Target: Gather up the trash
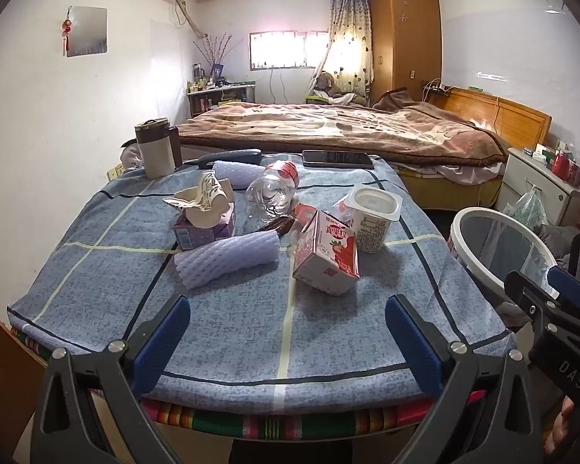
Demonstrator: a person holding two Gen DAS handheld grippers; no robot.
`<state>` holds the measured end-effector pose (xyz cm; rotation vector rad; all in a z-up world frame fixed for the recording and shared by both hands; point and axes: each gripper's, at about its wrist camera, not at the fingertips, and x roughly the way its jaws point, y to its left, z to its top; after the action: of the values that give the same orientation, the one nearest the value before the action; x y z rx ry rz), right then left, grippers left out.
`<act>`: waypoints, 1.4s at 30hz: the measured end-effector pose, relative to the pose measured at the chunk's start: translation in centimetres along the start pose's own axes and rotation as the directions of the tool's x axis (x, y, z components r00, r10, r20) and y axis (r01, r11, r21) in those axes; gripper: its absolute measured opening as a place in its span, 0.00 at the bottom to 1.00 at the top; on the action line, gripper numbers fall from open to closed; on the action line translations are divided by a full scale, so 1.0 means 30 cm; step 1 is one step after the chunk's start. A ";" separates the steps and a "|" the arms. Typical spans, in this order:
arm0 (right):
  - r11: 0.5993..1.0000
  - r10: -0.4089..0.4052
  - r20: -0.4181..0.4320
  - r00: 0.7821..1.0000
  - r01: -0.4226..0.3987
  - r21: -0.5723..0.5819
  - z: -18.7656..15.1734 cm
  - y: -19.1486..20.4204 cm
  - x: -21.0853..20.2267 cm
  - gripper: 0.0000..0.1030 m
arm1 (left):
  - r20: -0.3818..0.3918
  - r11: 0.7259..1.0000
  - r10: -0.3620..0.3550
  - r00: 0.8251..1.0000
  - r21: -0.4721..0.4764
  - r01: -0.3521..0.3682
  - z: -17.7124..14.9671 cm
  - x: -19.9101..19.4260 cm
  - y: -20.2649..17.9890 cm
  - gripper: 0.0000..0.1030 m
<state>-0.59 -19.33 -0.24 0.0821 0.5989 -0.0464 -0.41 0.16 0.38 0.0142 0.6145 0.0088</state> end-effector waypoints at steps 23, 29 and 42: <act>1.000 -0.005 0.003 1.000 0.005 0.000 0.004 0.006 -0.007 0.75 | -0.008 1.000 -0.001 1.000 0.000 0.001 -0.001 0.005 0.006 0.99; 1.000 -0.004 0.004 1.000 0.004 0.000 0.004 0.005 -0.008 0.75 | -0.008 1.000 -0.001 1.000 -0.002 0.001 -0.001 0.004 0.005 0.99; 1.000 -0.003 0.006 1.000 0.003 0.000 0.008 0.007 -0.013 0.75 | -0.006 1.000 0.006 1.000 -0.004 -0.006 0.001 -0.002 0.016 0.99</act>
<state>-0.78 -19.12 0.20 0.0811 0.5931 -0.0497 -0.46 0.65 0.45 0.0119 0.6207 0.0163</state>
